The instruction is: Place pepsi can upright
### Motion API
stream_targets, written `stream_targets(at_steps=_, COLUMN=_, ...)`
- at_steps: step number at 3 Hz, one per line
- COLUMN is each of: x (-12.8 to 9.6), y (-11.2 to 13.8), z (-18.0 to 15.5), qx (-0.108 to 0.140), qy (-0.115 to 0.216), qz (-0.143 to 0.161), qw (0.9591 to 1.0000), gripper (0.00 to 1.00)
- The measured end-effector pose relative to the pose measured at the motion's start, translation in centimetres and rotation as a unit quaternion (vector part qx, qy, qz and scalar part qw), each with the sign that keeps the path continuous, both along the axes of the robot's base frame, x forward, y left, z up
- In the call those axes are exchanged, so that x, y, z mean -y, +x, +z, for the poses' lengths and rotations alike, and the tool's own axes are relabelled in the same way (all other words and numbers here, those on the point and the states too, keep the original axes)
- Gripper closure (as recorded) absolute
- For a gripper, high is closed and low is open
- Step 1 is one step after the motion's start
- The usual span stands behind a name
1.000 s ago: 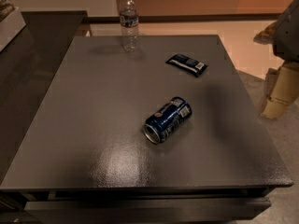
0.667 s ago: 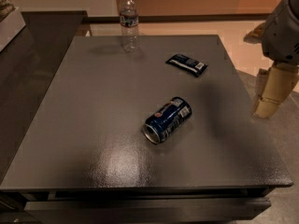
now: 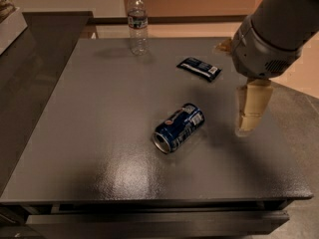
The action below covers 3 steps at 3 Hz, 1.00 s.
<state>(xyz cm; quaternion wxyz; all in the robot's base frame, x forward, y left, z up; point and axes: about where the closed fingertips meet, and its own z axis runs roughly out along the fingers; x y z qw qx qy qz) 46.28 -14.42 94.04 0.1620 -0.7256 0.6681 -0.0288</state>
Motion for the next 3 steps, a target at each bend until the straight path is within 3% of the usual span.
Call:
stream_targets(at_steps=1, x=-3.1, y=-0.7, z=-1.4, qx=-0.003, qy=-0.003, qz=0.092, qw=0.9957, gripper=0.00)
stream_targets(at_steps=2, x=-5.7, y=-1.5, z=-2.4, qx=-0.005, qy=-0.014, qz=0.187, qw=0.9822, gripper=0.00)
stream_targets(at_steps=3, x=-7.1, y=-2.3, z=-3.4, qx=-0.007, qy=-0.043, qz=0.258, qw=0.9652, gripper=0.00)
